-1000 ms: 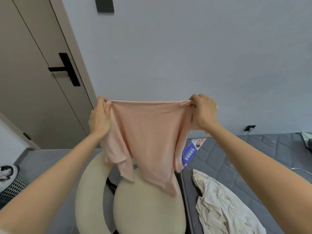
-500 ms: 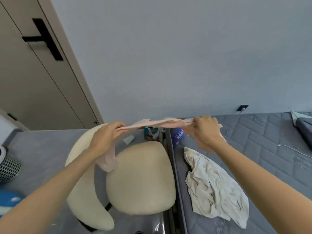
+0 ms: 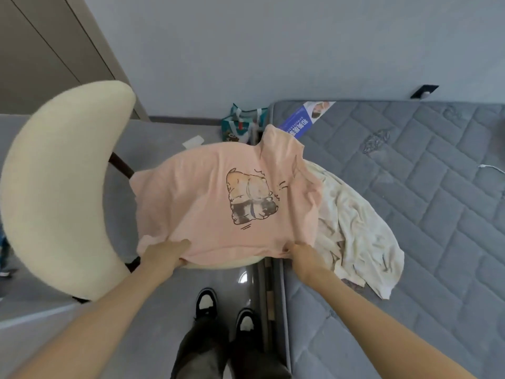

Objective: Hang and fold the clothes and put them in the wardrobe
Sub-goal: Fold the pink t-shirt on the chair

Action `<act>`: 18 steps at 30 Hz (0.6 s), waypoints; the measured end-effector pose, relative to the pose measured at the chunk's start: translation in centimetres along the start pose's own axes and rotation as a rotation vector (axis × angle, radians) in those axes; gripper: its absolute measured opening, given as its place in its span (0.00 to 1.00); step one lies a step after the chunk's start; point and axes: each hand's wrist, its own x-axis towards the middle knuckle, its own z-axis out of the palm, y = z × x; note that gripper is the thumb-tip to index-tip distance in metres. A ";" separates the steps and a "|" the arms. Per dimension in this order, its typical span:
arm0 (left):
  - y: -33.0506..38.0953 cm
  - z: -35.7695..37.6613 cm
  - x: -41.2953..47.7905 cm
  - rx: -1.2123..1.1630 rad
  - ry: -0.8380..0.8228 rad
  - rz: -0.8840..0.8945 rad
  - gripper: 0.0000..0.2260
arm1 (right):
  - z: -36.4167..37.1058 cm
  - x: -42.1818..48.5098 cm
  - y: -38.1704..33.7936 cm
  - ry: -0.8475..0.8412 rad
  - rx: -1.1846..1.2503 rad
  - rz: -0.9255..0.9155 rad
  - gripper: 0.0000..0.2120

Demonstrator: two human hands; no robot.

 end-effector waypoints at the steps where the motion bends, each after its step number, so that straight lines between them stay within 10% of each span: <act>1: -0.3 1.5 0.0 0.033 0.006 -0.020 0.12 | 1.2 0.0 0.2 -0.046 -0.001 -0.019 0.20; 7: -2.5 5.4 -0.9 0.215 -0.153 -0.183 0.13 | 5.7 -0.7 1.2 -0.226 0.204 -0.069 0.37; 13: -0.2 8.3 0.0 0.318 -0.125 -0.183 0.24 | 6.1 -1.0 1.7 -0.081 0.262 -0.094 0.26; 18: 7.5 10.6 1.9 -0.103 -0.029 0.213 0.42 | 4.0 -0.4 0.8 0.177 0.250 -0.261 0.23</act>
